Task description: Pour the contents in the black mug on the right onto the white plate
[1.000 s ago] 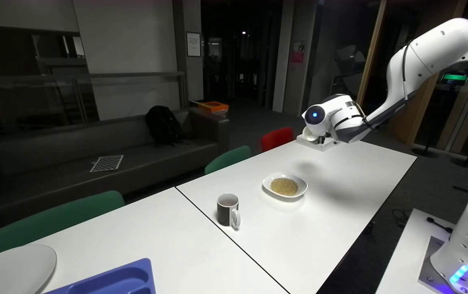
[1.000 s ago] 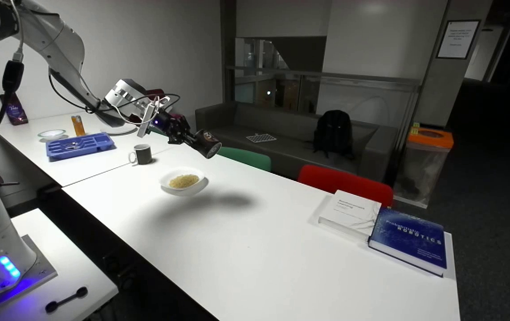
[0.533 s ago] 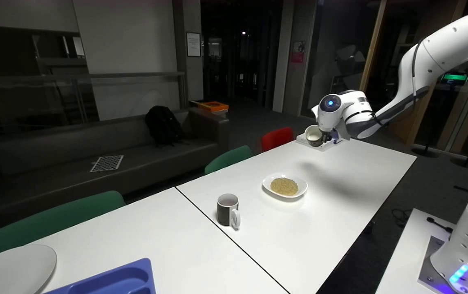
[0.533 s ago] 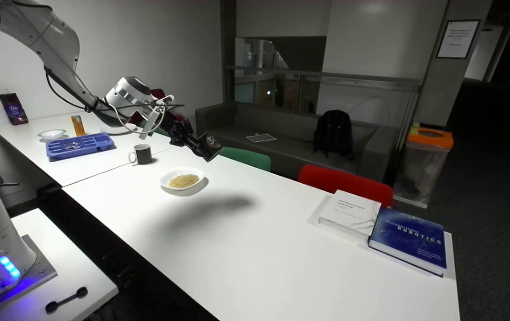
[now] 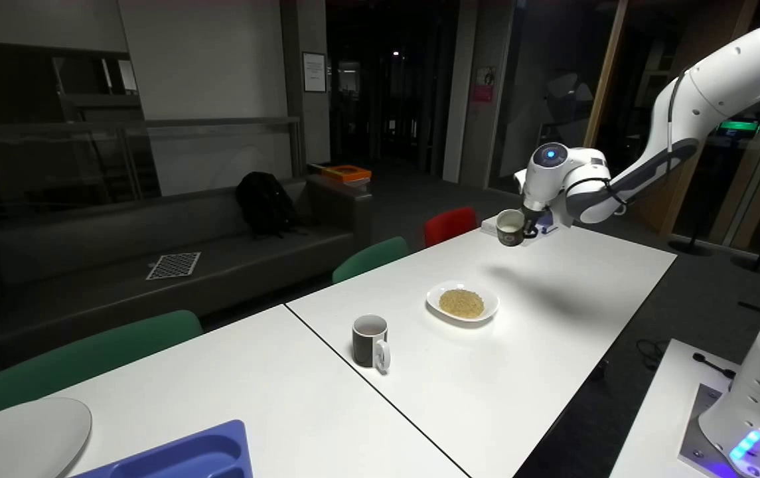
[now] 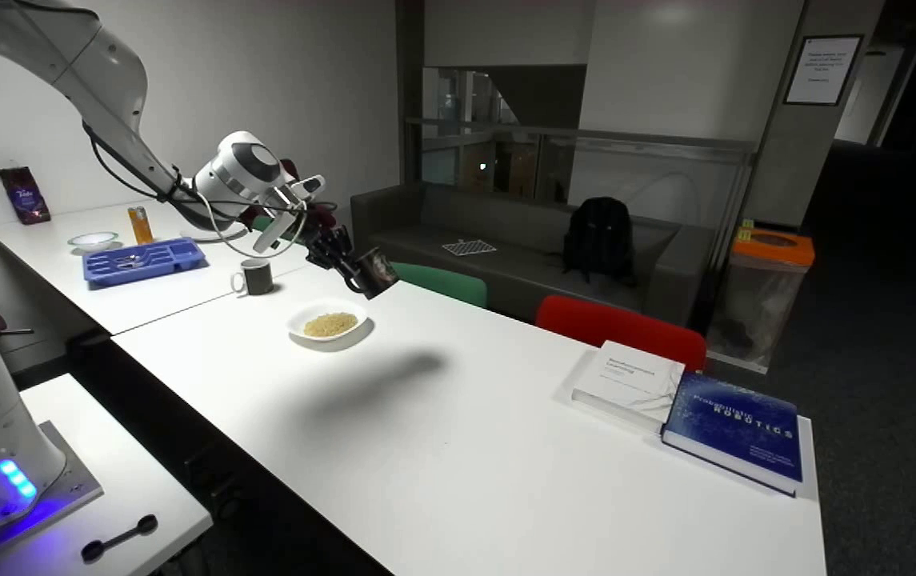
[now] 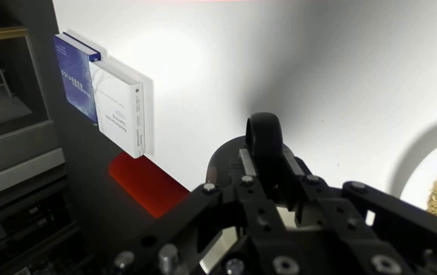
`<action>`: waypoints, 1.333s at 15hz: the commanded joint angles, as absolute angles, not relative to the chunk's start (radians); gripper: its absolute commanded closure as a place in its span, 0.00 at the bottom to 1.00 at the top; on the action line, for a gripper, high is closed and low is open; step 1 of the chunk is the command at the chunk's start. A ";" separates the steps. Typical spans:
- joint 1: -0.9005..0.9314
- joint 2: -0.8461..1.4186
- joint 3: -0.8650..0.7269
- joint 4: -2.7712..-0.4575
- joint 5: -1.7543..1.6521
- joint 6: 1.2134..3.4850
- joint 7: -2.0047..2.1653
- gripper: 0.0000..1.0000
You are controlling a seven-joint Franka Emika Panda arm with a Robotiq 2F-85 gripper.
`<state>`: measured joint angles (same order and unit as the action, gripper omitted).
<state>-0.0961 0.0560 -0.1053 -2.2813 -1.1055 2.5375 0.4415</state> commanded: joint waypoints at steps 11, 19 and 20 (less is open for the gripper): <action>-0.128 0.081 -0.127 -2.299 -0.927 2.783 0.204 0.95; -0.178 0.147 -0.128 -2.328 -0.813 2.925 0.089 0.95; -0.188 0.152 -0.123 -2.334 -0.790 2.942 0.062 0.95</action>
